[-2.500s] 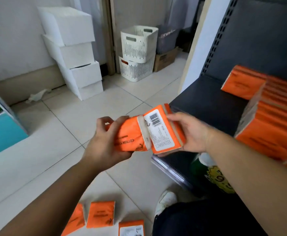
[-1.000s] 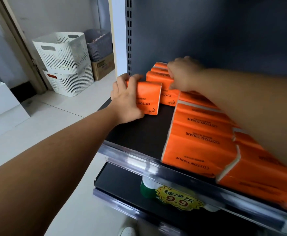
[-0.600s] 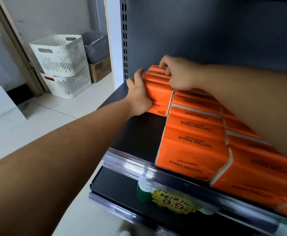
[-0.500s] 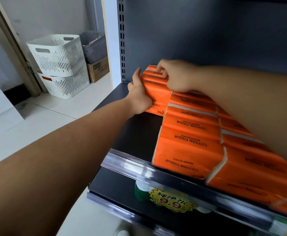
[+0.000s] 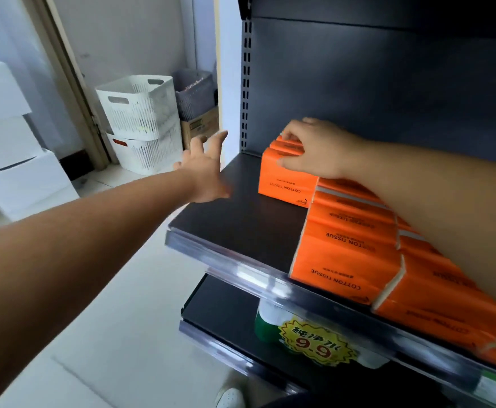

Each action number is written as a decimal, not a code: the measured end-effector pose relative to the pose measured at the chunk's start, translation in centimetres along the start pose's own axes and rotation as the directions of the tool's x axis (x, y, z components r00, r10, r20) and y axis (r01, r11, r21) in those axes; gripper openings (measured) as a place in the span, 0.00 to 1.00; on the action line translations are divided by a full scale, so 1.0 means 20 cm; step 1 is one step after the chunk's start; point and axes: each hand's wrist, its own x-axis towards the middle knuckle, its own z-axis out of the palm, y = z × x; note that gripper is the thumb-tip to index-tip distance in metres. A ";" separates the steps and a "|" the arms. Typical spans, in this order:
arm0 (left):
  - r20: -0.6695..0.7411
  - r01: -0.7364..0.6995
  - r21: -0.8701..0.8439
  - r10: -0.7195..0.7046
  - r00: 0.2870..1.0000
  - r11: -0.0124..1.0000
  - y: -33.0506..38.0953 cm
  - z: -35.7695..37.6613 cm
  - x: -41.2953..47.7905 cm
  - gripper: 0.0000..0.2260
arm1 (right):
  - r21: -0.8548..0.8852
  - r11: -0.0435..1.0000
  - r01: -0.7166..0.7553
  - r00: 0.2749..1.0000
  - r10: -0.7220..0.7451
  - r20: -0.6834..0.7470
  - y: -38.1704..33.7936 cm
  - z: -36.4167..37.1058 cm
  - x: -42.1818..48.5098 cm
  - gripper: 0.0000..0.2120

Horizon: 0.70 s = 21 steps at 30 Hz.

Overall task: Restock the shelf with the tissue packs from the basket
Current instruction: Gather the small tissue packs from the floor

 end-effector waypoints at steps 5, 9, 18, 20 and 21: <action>-0.058 0.101 0.210 -0.090 0.994 0.972 -0.32 -0.27 -0.30 0.49 | -0.001 0.994 0.113 0.994 -0.113 -0.015 -0.33 -0.02 -0.07 0.30; -0.101 0.182 0.232 -0.162 0.982 0.955 -0.59 -0.42 -0.62 0.48 | -0.010 0.973 0.231 0.972 -0.231 0.032 -0.66 0.00 -0.16 0.31; -0.075 0.348 0.308 -0.342 0.937 0.885 -1.10 -0.46 -1.33 0.45 | -0.005 0.905 0.426 0.896 -0.421 0.142 -1.37 0.24 -0.34 0.33; -0.062 0.431 0.223 -0.429 0.901 0.874 -1.20 -0.43 -1.46 0.45 | 0.027 0.898 0.438 0.886 -0.437 0.154 -1.51 0.32 -0.39 0.33; -0.057 0.482 0.158 -0.479 0.876 0.862 -1.25 -0.40 -1.53 0.44 | 0.049 0.897 0.439 0.882 -0.441 0.165 -1.58 0.37 -0.42 0.33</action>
